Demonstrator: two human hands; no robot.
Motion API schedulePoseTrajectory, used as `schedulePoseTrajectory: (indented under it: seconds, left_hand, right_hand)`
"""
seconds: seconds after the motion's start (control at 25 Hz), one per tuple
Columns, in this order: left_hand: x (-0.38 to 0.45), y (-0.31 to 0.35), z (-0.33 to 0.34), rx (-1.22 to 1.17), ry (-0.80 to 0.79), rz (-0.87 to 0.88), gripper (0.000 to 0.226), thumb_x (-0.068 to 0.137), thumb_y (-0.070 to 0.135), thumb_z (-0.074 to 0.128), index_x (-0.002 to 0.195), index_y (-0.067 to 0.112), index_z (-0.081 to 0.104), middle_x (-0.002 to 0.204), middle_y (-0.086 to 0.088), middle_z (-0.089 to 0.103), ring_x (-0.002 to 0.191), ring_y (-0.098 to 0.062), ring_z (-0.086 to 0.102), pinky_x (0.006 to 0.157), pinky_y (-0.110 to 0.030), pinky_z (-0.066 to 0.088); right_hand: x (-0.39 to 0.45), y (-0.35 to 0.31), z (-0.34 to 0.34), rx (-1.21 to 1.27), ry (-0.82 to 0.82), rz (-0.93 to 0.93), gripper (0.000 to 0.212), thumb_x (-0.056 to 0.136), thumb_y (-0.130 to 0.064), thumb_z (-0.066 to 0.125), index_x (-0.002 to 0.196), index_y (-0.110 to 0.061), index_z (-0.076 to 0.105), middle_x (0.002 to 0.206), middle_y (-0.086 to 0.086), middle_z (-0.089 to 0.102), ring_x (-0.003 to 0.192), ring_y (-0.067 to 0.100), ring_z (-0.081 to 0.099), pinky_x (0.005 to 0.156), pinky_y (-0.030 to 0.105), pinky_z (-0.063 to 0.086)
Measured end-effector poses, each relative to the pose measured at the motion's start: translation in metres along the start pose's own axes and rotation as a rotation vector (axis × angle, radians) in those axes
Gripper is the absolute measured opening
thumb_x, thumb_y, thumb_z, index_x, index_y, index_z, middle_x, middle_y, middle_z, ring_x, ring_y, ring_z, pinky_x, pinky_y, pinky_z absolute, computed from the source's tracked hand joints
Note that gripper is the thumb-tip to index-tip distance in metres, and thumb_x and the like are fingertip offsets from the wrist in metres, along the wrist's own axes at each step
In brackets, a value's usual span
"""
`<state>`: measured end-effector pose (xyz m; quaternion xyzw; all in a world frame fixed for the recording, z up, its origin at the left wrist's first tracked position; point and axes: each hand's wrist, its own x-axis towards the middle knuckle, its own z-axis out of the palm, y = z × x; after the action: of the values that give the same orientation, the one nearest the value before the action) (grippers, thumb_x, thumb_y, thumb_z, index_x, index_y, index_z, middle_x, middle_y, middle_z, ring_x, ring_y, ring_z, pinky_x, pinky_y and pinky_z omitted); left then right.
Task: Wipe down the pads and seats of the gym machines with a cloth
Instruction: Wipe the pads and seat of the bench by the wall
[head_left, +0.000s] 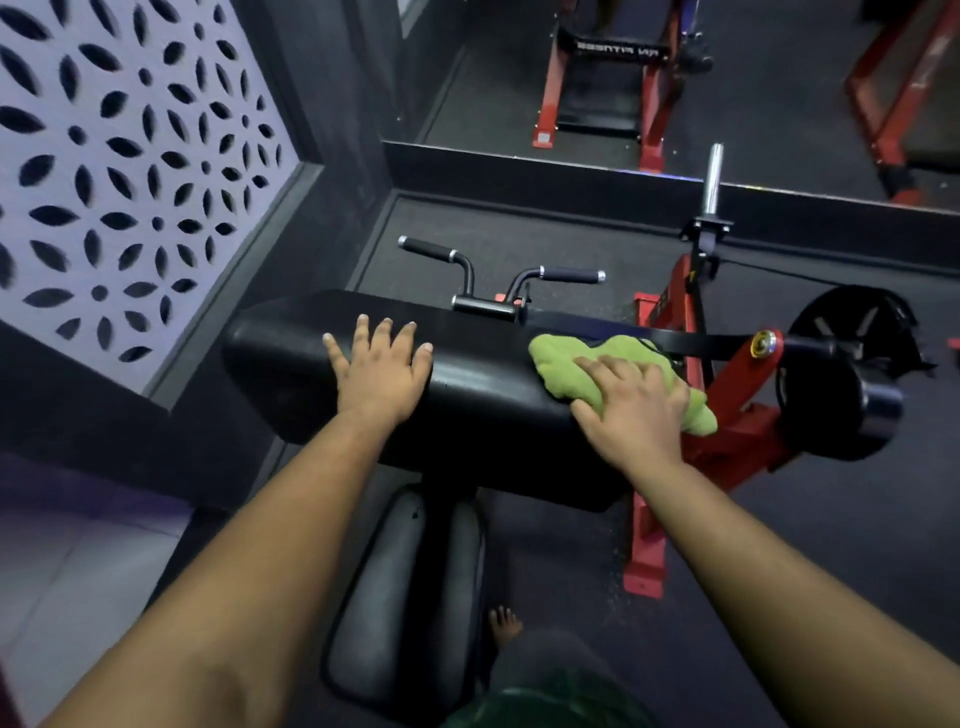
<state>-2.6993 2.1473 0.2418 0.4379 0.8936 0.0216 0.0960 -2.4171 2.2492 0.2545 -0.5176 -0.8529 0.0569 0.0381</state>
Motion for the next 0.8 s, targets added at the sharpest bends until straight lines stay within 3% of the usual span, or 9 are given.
schedulePoseTrajectory:
  seconds: [0.2,0.4,0.48,0.6,0.68,0.8]
  left_hand:
    - [0.002,-0.005,-0.004,-0.003,-0.012,0.066,0.063,0.101,0.061,0.015,0.154,0.032,0.034,0.165,-0.001,0.027,0.155,-0.023,0.008,0.118,-0.066,-0.008]
    - [0.01,-0.02,-0.015,0.073,-0.074,0.199,0.066,0.1,0.066,0.015,0.15,0.03,0.039,0.156,-0.005,0.038,0.148,-0.028,0.023,0.118,-0.068,0.002]
    - [0.016,-0.024,-0.017,0.14,-0.068,0.278,0.068,0.1,0.066,0.015,0.144,0.024,0.045,0.145,-0.009,0.045,0.139,-0.033,0.032,0.117,-0.068,0.011]
    - [0.02,-0.034,-0.016,0.171,-0.05,0.41,0.069,0.1,0.065,0.015,0.139,0.019,0.047,0.138,-0.014,0.047,0.132,-0.036,0.038,0.115,-0.064,0.022]
    - [0.03,-0.042,-0.015,0.174,-0.051,0.555,0.069,0.1,0.065,0.015,0.149,0.022,0.039,0.146,-0.014,0.044,0.136,-0.035,0.037,0.115,-0.063,0.024]
    - [0.037,-0.053,-0.015,0.173,-0.127,0.734,0.068,0.1,0.065,0.014,0.16,0.032,0.017,0.164,-0.006,0.027,0.149,-0.031,0.026,0.116,-0.063,0.021]
  right_hand:
    - [0.021,-0.034,0.016,0.0,0.076,-0.001,0.058,0.079,-0.065,0.043,0.131,-0.046,0.057,0.125,-0.013,0.065,0.113,0.026,0.051,0.1,0.05,0.03]
    - [-0.008,-0.059,0.02,-0.005,0.135,0.039,0.063,0.078,-0.063,0.053,0.138,-0.043,0.052,0.137,-0.008,0.059,0.12,0.027,0.051,0.104,0.054,0.03]
    - [-0.026,-0.075,0.028,-0.02,0.139,0.13,0.069,0.081,-0.064,0.058,0.145,-0.043,0.044,0.148,-0.004,0.05,0.129,0.03,0.046,0.105,0.059,0.03]
    - [-0.055,-0.113,0.044,0.064,0.136,0.348,0.071,0.09,-0.075,0.039,0.154,-0.046,0.026,0.163,-0.004,0.027,0.144,0.031,0.027,0.108,0.064,0.026]
    - [-0.065,-0.14,0.054,0.219,0.175,0.517,0.068,0.094,-0.074,0.029,0.156,-0.047,0.018,0.167,-0.005,0.012,0.149,0.031,0.014,0.11,0.065,0.028]
    - [-0.071,-0.177,0.069,0.405,0.232,0.707,0.068,0.098,-0.066,0.035,0.157,-0.049,0.007,0.169,-0.006,-0.008,0.154,0.032,-0.002,0.111,0.071,0.025]
